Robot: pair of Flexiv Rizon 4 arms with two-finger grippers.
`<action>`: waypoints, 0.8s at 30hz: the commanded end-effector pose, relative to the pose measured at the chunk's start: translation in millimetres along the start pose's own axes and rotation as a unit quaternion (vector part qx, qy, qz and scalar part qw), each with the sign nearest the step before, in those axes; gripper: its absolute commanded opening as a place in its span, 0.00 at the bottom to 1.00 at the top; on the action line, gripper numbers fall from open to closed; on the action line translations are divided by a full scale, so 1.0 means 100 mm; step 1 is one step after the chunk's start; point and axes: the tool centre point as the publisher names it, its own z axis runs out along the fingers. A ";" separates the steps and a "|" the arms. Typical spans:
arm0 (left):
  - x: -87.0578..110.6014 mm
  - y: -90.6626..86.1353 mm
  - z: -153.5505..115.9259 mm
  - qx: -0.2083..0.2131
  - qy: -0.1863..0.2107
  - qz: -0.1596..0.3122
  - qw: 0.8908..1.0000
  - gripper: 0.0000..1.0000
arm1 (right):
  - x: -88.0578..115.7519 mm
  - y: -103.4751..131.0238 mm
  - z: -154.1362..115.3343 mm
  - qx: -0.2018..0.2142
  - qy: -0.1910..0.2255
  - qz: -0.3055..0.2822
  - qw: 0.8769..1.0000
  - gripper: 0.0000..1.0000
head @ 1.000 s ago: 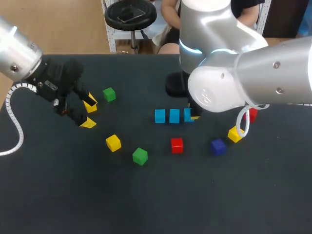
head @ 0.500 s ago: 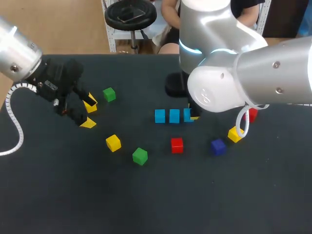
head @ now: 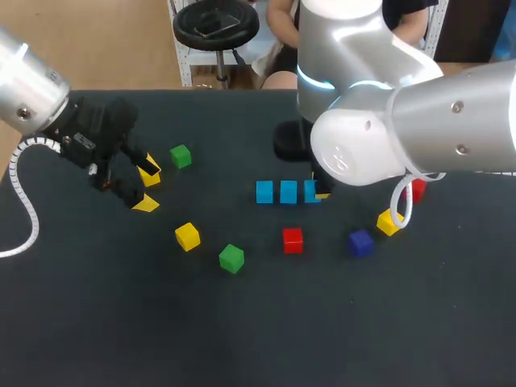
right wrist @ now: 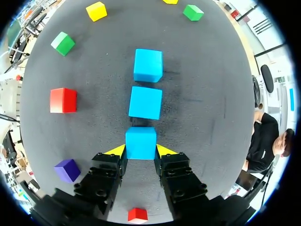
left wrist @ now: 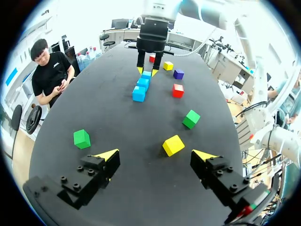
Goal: Place the blue cubes, place green cubes on the blue cubes, place the yellow cubes on the green cubes, then place the red cubes on the yellow cubes, and place purple cube on the red cubes.
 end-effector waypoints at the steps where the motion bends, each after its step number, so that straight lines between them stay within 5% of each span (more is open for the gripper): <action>1: 0.01 0.00 0.00 0.000 -0.001 0.001 1.000 1.00 | 0.00 -0.01 0.01 -0.002 -0.001 -0.002 1.000 0.00; 13: 0.01 0.00 0.00 0.000 -0.001 0.001 1.000 1.00 | -0.01 -0.01 0.00 -0.001 -0.001 -0.002 1.000 0.07; 24: 0.01 0.00 0.00 0.000 -0.001 0.001 1.000 1.00 | 0.00 -0.01 0.01 -0.004 0.002 0.000 1.000 0.25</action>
